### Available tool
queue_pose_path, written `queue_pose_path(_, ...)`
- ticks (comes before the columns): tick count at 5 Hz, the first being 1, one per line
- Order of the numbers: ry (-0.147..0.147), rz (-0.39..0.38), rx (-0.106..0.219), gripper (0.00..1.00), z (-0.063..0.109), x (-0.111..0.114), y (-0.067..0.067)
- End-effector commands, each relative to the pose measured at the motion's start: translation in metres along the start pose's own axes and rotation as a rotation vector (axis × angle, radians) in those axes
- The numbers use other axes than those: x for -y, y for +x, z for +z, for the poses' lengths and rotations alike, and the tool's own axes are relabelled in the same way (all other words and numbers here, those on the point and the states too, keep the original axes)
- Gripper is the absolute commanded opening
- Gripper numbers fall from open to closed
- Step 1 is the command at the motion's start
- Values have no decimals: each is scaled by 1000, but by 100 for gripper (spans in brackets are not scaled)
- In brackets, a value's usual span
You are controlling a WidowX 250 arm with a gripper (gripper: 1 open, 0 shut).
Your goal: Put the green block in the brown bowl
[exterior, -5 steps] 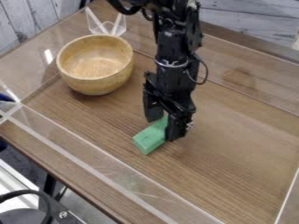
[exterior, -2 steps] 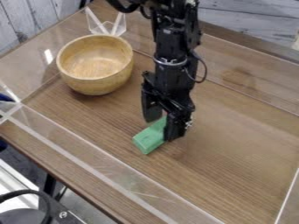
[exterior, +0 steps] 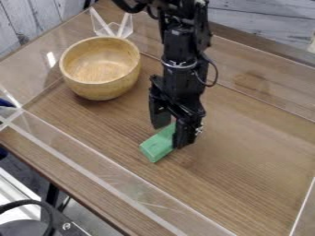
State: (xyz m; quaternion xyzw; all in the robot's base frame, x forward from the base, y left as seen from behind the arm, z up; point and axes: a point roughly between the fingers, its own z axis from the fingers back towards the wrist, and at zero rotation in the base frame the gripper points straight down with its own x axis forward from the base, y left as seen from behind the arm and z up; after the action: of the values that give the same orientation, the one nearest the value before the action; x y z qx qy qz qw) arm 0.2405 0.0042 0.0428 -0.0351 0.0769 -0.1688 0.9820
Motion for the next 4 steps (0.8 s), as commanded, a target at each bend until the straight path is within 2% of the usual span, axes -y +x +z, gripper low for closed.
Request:
queue_pose_path(1,24,7,70,100,16,-6,11)
queue_pose_path(2,21,10,62,100,12,-7,12)
queue_pose_path(3,19,12,59,0,9,-8,12)
queue_pose_path(4,19,15,63,0,12,-9,12)
